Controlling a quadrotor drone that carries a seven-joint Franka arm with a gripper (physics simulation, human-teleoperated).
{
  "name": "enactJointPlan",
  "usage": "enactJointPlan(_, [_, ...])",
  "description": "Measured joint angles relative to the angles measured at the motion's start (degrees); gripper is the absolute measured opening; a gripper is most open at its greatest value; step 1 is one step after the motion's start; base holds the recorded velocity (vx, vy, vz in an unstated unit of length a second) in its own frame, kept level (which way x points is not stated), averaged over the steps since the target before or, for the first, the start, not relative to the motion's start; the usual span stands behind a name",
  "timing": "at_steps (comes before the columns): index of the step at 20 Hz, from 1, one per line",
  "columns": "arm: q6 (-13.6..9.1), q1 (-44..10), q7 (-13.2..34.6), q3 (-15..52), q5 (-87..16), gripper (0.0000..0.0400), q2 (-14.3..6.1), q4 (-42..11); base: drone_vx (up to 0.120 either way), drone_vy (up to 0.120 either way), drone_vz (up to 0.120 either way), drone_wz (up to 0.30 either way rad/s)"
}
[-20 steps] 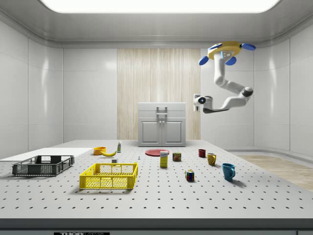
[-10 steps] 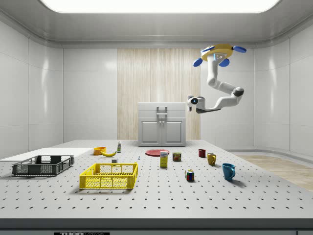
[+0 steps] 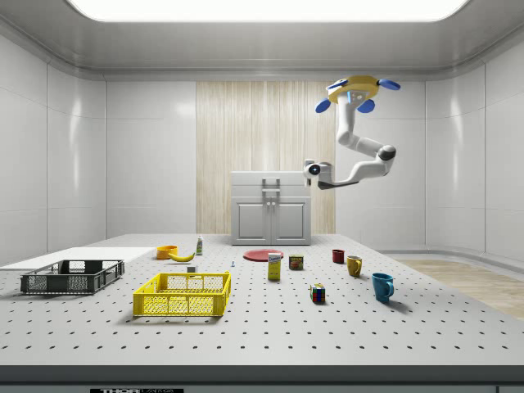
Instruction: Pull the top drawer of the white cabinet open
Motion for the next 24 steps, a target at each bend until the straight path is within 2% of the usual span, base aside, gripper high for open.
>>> enactJointPlan(3, [0.36, 0.38, 0.28, -0.12, -0.34, 0.0305, -0.42, -0.05, 0.12, 0.0, 0.0, 0.0])
enactJointPlan(9, [1.01, 1.07, 0.8, -0.33, -0.96, 0.0305, -1.19, -0.15, 0.12, -0.1, 0.0, 0.0])
enactJointPlan(24, [2.37, 2.5, 1.93, -0.75, -2.31, 0.0305, -2.82, -0.36, 0.12, 0.0, 0.0, 0.0])
